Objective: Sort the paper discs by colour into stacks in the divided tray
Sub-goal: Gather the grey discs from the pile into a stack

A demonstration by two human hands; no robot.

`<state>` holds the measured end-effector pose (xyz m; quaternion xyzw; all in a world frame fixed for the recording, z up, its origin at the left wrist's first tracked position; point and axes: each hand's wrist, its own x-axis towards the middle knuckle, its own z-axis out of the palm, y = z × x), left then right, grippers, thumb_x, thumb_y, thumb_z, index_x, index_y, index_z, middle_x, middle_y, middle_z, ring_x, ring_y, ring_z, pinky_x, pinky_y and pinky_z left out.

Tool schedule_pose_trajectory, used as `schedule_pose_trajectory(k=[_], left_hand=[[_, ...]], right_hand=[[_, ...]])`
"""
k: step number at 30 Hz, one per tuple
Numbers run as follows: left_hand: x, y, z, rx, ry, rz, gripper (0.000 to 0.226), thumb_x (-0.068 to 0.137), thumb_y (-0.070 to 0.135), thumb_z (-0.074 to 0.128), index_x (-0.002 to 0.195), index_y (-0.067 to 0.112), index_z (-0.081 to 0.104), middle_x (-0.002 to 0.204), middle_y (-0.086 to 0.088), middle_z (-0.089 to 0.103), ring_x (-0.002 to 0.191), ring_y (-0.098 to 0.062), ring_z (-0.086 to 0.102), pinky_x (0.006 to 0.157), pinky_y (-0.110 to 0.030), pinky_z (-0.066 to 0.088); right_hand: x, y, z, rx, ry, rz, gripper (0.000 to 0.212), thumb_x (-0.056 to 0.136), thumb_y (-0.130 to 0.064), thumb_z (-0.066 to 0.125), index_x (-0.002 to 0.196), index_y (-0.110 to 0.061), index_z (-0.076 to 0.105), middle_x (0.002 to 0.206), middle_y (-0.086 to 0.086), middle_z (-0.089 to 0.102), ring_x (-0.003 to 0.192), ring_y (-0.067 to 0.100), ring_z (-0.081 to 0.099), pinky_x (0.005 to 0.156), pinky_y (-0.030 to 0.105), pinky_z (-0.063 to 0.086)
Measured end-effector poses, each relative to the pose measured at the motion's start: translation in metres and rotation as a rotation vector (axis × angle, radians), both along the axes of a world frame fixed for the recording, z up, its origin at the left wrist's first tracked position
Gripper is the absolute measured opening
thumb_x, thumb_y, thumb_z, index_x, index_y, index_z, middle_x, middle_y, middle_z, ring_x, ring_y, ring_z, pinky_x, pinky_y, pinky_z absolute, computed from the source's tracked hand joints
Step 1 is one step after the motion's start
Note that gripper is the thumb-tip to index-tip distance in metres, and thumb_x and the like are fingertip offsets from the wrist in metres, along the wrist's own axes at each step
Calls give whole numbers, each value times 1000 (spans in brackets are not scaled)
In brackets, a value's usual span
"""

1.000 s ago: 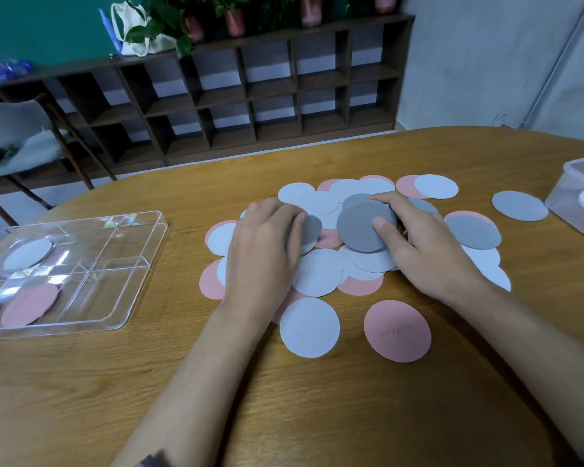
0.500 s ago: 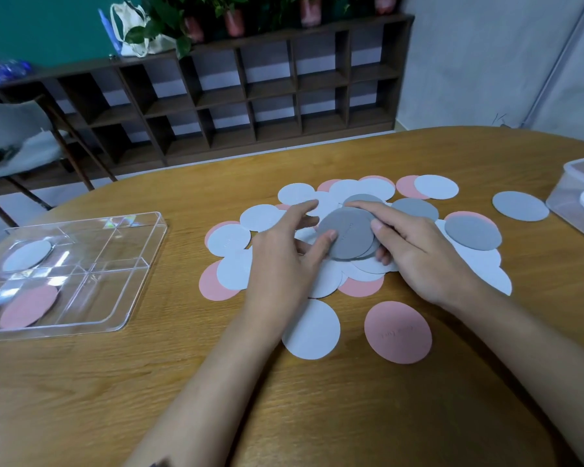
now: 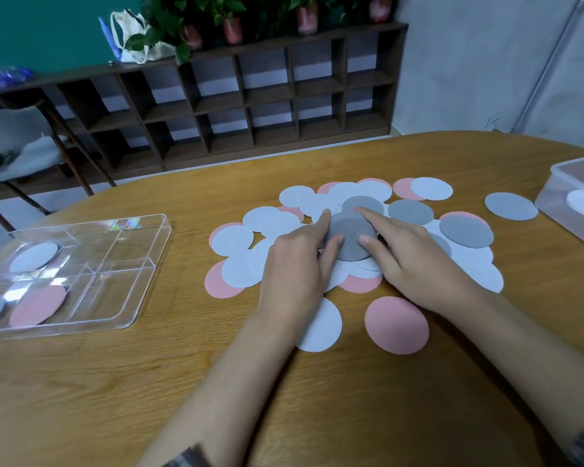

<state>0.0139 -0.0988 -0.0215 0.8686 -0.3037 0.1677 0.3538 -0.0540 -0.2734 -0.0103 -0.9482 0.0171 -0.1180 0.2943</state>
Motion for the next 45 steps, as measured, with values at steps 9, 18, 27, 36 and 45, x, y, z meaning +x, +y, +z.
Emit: schedule_pose_trajectory(k=[9, 18, 27, 36, 45], left_hand=[[-5, 2, 2, -76, 139, -143, 40, 100, 38, 66, 138, 27, 64, 111, 10, 75, 96, -2, 65, 82, -25, 55], [-14, -51, 3, 171, 74, -340, 34, 97, 43, 67, 124, 23, 72, 129, 12, 71, 122, -13, 57, 104, -37, 47], [-24, -77, -4, 253, 41, -326, 41, 93, 50, 70, 123, 22, 72, 118, 6, 74, 109, -17, 62, 89, -41, 53], [-19, -67, -10, 118, -145, -366, 34, 110, 33, 44, 107, 17, 73, 95, 2, 72, 90, -23, 60, 84, -42, 48], [-26, -69, -5, -264, -53, -226, 6, 99, 15, 71, 104, 12, 69, 94, 3, 69, 84, -10, 64, 76, -26, 53]], right_hand=[[-12, -35, 8, 232, -139, -65, 17, 105, -31, 51, 120, -35, 57, 105, -10, 68, 91, 9, 61, 80, 36, 49], [-52, -96, -1, 284, -197, -230, 18, 105, -31, 52, 121, -38, 59, 109, -13, 71, 100, 16, 67, 89, 52, 54], [-48, -109, -12, 287, -259, -275, 24, 104, -29, 54, 127, -30, 60, 108, -8, 71, 97, 10, 66, 84, 43, 55], [-43, -104, -15, 198, -199, -188, 25, 102, -30, 57, 126, -35, 60, 102, 4, 71, 93, 21, 65, 82, 37, 51], [-45, -88, -12, 299, -187, -34, 31, 105, -17, 53, 128, -36, 61, 99, 0, 67, 85, 17, 61, 76, 33, 48]])
